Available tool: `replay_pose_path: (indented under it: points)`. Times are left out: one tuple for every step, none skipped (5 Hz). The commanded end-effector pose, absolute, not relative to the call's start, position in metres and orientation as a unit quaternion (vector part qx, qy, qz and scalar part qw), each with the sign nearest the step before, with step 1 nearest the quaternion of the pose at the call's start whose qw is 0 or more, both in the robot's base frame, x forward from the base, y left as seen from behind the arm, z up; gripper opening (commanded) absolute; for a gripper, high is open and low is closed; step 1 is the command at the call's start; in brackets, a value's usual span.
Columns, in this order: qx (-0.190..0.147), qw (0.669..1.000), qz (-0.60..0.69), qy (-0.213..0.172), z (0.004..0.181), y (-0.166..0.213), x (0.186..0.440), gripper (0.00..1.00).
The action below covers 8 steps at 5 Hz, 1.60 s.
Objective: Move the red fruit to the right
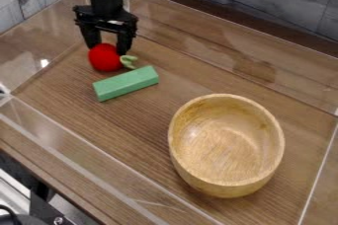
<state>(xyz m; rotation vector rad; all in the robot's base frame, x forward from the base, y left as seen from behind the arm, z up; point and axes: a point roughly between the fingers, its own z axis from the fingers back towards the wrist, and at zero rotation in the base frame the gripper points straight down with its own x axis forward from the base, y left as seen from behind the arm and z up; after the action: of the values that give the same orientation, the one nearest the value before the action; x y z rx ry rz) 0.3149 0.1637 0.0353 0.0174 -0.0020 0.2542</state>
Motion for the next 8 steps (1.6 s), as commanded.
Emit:
replay_pose_path:
  points:
    - [0.016, 0.988, 0.151, -0.014, 0.047, 0.162, 0.323, 1.0]
    - [0.016, 0.985, 0.173, -0.012, 0.05, 0.16, 0.325, 1.0]
    - [0.015, 0.983, 0.181, -0.011, 0.051, 0.155, 0.32, 1.0]
    - [0.016, 0.986, 0.164, -0.01, 0.051, 0.158, 0.318, 0.0]
    - [0.013, 0.988, 0.153, -0.017, 0.068, 0.159, 0.318, 0.0]
    - [0.008, 0.985, 0.172, -0.033, 0.095, 0.167, 0.321, 0.0]
    - [0.0, 0.98, 0.19, -0.052, 0.127, 0.17, 0.327, 0.0]
    - [-0.01, 0.981, 0.187, -0.057, 0.148, 0.166, 0.34, 0.0]
